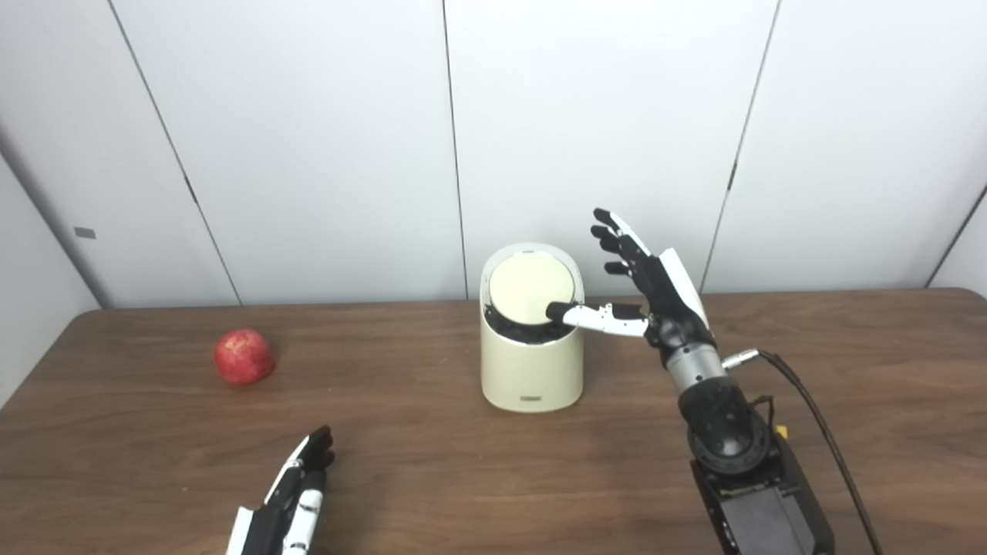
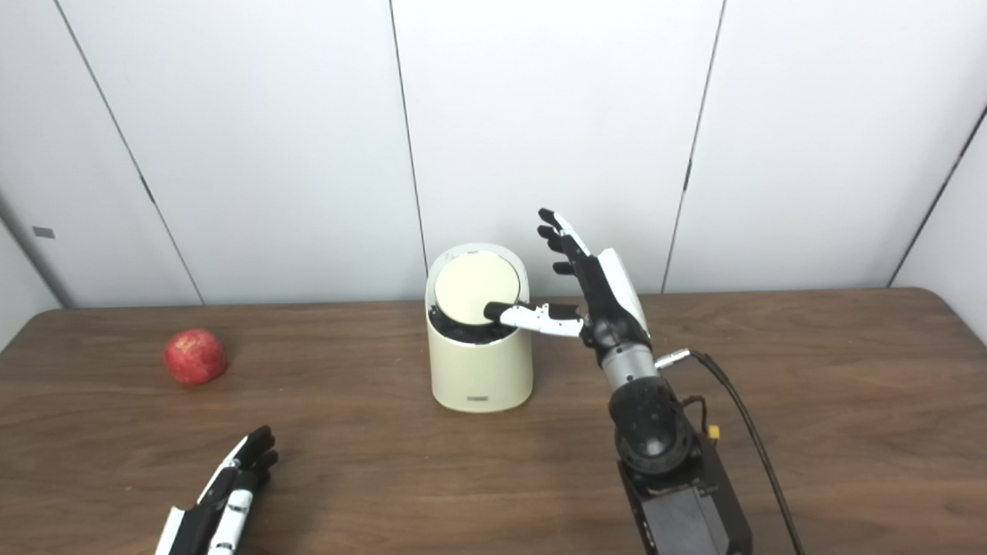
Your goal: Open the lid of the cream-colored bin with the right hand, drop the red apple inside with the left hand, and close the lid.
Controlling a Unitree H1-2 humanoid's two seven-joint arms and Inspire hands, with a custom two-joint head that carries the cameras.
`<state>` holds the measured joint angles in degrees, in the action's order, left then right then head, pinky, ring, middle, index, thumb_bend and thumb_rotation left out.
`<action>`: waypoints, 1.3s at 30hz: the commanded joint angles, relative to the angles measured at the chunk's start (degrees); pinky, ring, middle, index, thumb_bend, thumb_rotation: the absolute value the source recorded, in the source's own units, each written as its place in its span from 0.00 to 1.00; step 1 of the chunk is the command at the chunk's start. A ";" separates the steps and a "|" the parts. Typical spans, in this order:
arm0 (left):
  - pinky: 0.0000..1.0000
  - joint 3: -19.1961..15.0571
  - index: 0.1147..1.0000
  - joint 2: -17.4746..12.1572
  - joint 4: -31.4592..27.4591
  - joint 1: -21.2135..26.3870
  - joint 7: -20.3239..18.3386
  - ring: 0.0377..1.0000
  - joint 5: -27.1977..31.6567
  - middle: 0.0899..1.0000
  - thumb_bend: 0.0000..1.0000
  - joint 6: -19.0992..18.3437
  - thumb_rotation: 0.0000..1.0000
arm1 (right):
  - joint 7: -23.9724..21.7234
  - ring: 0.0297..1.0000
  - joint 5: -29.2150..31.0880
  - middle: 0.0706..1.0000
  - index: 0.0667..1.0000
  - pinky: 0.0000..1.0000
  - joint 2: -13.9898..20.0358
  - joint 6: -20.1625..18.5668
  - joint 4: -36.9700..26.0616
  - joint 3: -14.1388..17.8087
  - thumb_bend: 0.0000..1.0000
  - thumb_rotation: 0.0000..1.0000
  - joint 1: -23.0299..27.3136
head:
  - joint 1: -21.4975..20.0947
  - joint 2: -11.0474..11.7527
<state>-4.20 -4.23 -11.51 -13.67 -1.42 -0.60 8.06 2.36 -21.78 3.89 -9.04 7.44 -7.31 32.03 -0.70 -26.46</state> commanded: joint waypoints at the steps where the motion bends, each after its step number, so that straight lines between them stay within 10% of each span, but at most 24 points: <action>1: 0.94 1.08 0.94 1.14 1.04 -5.05 0.11 0.92 -0.33 0.93 0.28 1.00 0.80 | 1.37 0.88 -0.71 0.89 0.91 0.79 -0.87 1.08 -0.04 -0.26 0.90 0.33 4.04 | -0.03 -0.06; 19: 0.94 1.08 0.93 1.43 -0.10 -5.90 0.23 0.92 -0.36 0.92 0.29 0.68 0.81 | 4.93 0.87 -7.05 0.89 0.91 0.77 2.09 4.72 11.16 -4.38 0.90 0.32 10.24 | -0.31 -0.50; 39: 0.95 1.09 0.93 1.57 -0.90 -6.69 0.72 0.91 -1.39 0.92 0.29 0.99 0.86 | 5.36 0.88 -15.13 0.87 0.91 0.80 5.43 4.73 9.76 -9.56 0.91 0.33 10.65 | -0.73 -1.25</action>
<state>-4.09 -4.05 -12.37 -14.23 -1.04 -1.77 8.04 7.22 -35.16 8.58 -5.00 18.30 -16.53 39.99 -1.32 -27.60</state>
